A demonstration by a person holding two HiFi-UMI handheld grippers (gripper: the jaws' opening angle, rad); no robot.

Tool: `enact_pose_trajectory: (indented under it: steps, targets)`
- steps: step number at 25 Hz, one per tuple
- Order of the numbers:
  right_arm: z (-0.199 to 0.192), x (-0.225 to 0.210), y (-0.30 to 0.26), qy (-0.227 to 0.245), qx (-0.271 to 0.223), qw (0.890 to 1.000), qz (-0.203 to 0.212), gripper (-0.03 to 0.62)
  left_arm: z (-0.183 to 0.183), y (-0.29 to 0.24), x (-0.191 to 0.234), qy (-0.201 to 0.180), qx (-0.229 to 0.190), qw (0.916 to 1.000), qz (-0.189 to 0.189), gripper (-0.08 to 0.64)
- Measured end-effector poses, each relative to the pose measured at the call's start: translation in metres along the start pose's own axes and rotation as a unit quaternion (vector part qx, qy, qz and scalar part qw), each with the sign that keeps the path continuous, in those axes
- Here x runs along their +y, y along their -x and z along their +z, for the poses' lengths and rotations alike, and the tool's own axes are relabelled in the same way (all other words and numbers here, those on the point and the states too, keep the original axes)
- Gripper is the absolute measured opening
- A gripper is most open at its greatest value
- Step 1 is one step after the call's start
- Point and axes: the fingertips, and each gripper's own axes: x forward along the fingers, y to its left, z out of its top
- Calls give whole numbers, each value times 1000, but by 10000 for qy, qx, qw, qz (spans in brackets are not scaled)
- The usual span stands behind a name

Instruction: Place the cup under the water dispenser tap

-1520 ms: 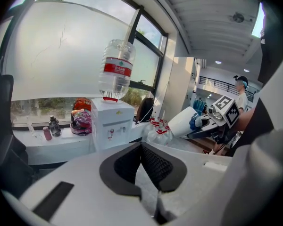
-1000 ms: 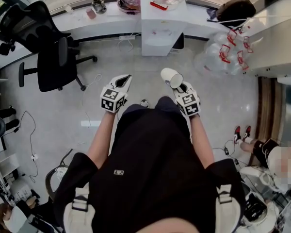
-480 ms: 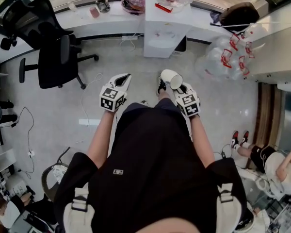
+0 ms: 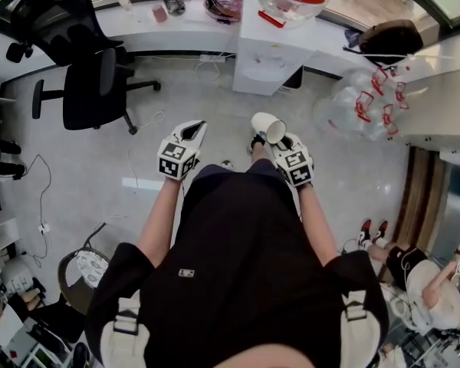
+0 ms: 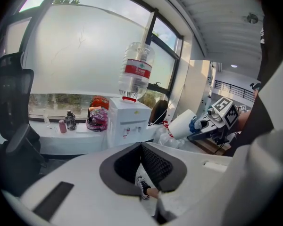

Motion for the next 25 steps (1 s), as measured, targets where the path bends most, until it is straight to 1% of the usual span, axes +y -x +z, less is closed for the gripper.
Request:
enact_pose_trajectory:
  steps: [8,18,25]
  targets:
    - [0,-12,-19,98,271,9991,311,43,8,-34,7,112,143,9998,-13,0]
    - [-4,-41,-44,137,553,9968,564,43,8,-87,-8,223,406,9984,-324,0]
    - [-5,-67,-69,209,748,9944,713,43,10,-110,-2,348,471,9979,-279,0]
